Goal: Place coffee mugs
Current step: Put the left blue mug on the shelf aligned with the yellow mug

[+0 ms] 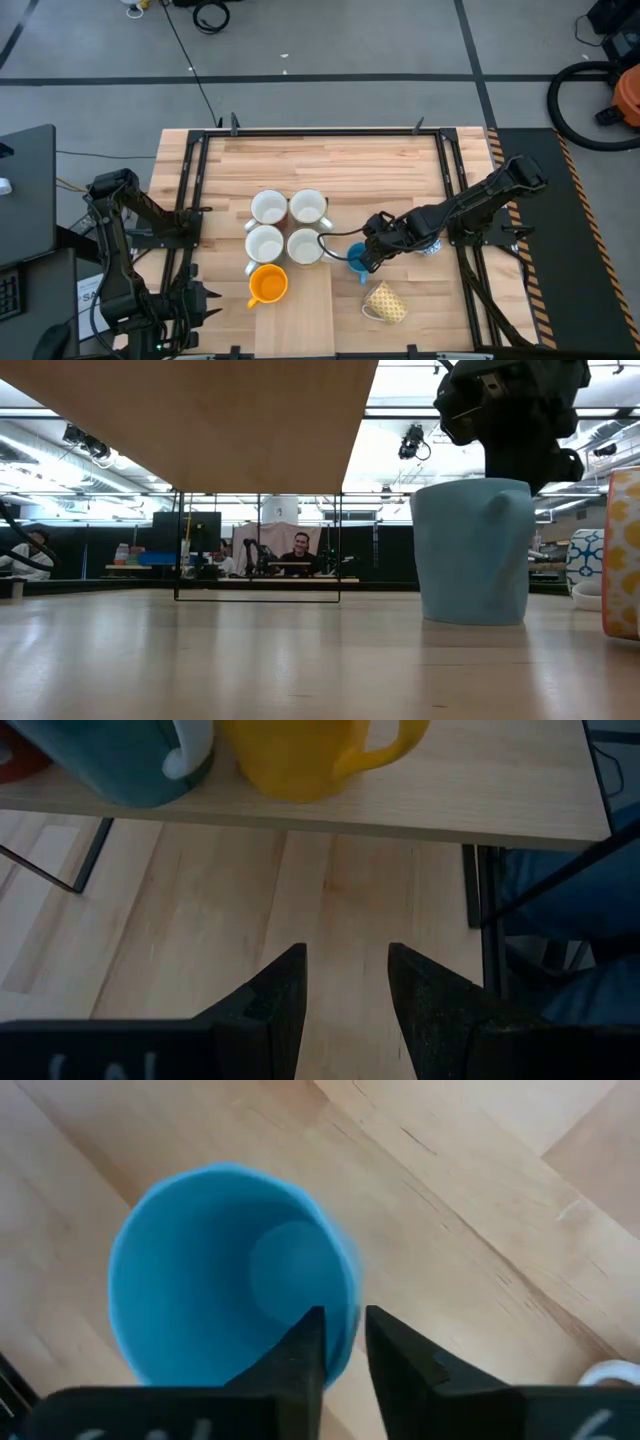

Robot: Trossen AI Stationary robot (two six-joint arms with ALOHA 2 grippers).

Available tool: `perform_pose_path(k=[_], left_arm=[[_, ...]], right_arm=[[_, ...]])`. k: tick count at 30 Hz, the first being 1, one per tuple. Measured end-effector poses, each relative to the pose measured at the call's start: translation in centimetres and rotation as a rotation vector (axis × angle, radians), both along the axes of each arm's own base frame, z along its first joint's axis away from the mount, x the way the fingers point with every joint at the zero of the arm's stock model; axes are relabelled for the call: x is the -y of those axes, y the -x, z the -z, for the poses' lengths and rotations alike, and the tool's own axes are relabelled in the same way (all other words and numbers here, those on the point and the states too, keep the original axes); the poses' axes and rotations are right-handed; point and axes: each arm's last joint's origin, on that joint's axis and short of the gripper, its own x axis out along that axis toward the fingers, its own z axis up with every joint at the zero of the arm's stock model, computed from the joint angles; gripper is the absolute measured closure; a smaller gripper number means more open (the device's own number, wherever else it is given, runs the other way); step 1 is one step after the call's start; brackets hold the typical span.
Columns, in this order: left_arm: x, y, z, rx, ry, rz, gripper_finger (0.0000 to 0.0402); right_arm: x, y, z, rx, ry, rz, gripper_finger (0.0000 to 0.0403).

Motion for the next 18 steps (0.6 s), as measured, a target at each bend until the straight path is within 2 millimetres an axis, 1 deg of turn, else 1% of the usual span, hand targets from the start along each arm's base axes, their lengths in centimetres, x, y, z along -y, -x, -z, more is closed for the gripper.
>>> perform_pose_path(k=[5, 7, 12, 15, 18], left_arm=[[0.0, 0.0, 0.0, 0.000, 0.000, 0.000, 0.0253], [0.0, 0.0, 0.0, 0.000, 0.000, 0.000, 0.0253], [0.0, 0.0, 0.0, 0.000, 0.000, 0.000, 0.0253], [0.0, 0.0, 0.0, 0.000, 0.000, 0.000, 0.0253], [0.0, 0.0, 0.0, 0.000, 0.000, 0.000, 0.0253]], right_arm=[[0.3, -0.1, 0.0, -0.002, 0.021, -0.022, 0.0370], [0.5, -0.2, 0.0, -0.001, 0.030, -0.028, 0.0383], [1.4, -0.5, 0.0, 0.006, 0.087, -0.094, 0.0383], [2.1, -0.8, 0.0, 0.008, 0.119, -0.153, 0.0369], [2.8, -1.0, 0.0, 0.001, 0.159, -0.230, 0.0365]])
